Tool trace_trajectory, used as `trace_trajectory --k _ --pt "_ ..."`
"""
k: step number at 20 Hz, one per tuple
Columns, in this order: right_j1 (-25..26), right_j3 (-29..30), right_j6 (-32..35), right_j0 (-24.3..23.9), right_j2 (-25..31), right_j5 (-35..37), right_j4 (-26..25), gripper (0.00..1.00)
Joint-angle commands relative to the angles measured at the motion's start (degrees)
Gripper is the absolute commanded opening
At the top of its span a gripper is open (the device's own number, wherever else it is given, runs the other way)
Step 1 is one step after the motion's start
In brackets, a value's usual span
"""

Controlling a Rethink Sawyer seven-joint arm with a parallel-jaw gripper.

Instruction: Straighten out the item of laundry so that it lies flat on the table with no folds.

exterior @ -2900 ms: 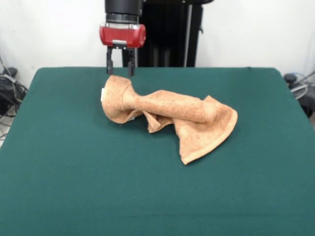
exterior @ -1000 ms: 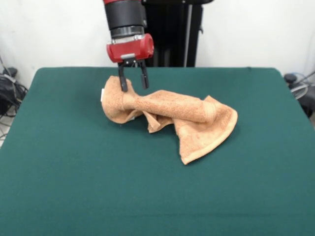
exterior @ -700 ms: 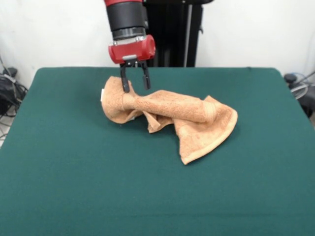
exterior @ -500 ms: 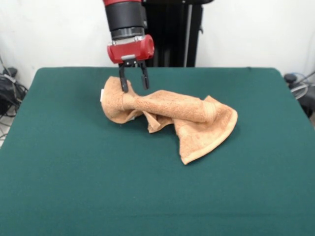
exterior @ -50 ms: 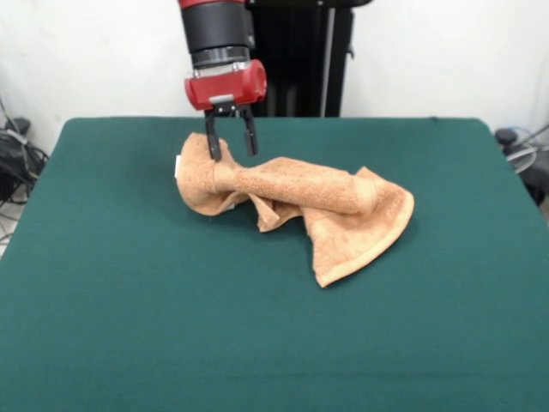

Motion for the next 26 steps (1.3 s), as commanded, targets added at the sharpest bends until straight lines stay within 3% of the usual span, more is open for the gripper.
trace_trajectory --k 1,10,26 --pt "-2.9 -1.0 5.5 2.9 -1.2 0.2 1.6 1.00" --pt "-2.4 -4.0 4.7 11.2 -12.0 -2.9 5.9 1.00" --pt "2.6 -8.4 3.8 17.7 -21.8 -5.5 8.7 1.00"
